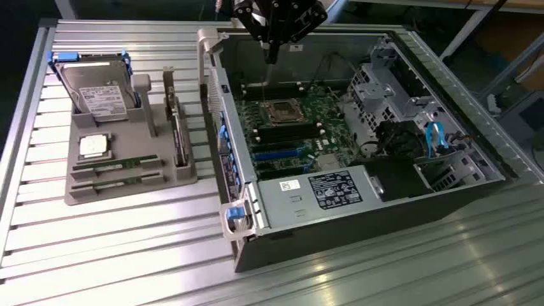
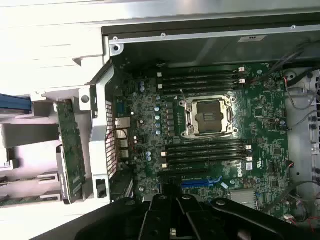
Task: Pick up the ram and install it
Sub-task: 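Reach for the ram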
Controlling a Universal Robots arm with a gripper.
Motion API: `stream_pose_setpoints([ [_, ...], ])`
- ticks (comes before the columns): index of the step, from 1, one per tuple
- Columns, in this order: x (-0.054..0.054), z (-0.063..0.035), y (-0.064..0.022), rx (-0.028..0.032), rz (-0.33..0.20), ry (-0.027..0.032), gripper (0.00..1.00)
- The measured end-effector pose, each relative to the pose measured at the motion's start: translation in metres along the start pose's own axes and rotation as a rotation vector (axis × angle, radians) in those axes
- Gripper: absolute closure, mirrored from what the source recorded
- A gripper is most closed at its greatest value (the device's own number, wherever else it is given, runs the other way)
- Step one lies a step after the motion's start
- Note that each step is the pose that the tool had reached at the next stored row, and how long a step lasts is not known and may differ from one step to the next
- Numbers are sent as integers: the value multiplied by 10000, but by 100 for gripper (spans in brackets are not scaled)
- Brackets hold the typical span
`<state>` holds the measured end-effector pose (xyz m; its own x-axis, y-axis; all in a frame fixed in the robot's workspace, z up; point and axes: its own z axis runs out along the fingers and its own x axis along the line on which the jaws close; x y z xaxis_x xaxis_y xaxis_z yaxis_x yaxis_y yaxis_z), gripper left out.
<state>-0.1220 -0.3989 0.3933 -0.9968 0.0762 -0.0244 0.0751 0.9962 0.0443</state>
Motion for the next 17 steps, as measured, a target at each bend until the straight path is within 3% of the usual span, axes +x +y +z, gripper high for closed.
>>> stream_pose_setpoints([
  [9,20,0,-2,-1,2,0,90],
  [17,304,-8,-23,0,1,-1,90],
])
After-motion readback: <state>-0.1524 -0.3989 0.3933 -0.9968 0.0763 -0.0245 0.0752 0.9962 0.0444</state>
